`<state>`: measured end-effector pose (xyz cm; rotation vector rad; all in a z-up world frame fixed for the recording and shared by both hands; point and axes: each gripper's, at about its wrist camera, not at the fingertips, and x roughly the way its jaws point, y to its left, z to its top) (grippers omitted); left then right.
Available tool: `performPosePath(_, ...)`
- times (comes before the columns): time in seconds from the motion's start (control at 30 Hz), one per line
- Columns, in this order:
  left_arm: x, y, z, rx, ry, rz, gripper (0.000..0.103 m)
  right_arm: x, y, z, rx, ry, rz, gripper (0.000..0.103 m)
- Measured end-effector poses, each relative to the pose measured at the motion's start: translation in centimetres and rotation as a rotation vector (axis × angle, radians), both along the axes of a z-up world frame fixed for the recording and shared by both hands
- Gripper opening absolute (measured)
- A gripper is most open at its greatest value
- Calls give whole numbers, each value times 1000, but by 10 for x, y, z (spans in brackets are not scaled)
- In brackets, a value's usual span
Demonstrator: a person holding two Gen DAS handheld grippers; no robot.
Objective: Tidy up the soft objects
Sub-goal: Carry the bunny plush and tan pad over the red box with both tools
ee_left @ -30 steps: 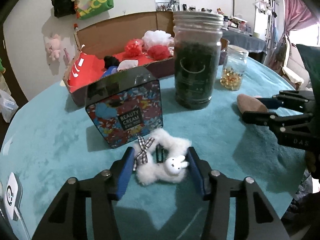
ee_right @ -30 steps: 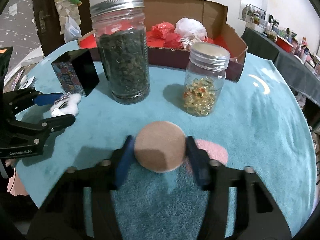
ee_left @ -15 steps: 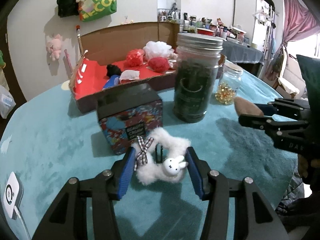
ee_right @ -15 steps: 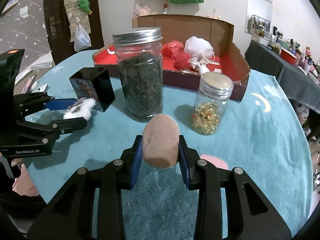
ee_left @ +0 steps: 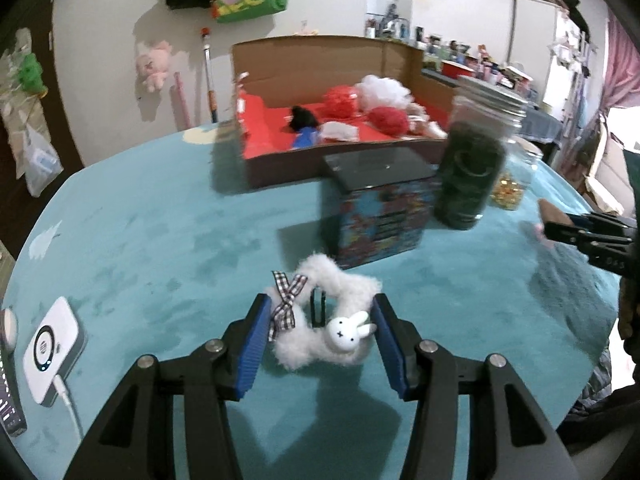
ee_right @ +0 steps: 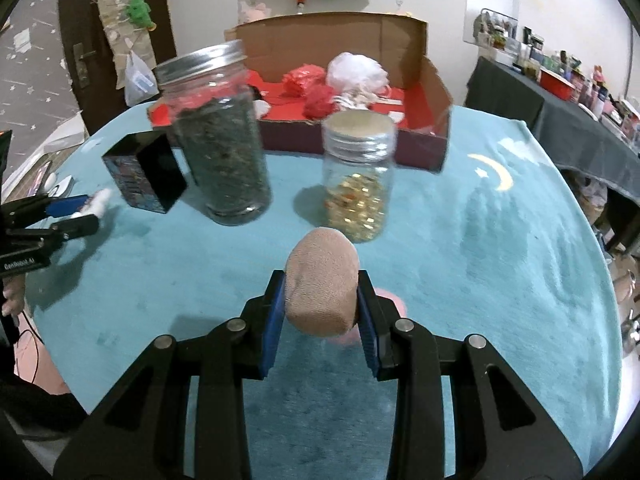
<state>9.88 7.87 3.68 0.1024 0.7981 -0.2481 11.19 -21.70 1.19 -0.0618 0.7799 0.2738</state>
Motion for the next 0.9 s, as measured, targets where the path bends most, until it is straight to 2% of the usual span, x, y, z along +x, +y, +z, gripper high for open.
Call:
performPosePath(0.43,35,30,2,-10,9,-31,53,26,-47,3,40,37,-50,32)
performPosePath(0.6,48,30,6,21,-10,-81,53,39,-50,11,7,5,-10,32)
performPosePath(0.9,69,34,24,25,-56,-173,53,68,-54,23,-47,-35,60,32)
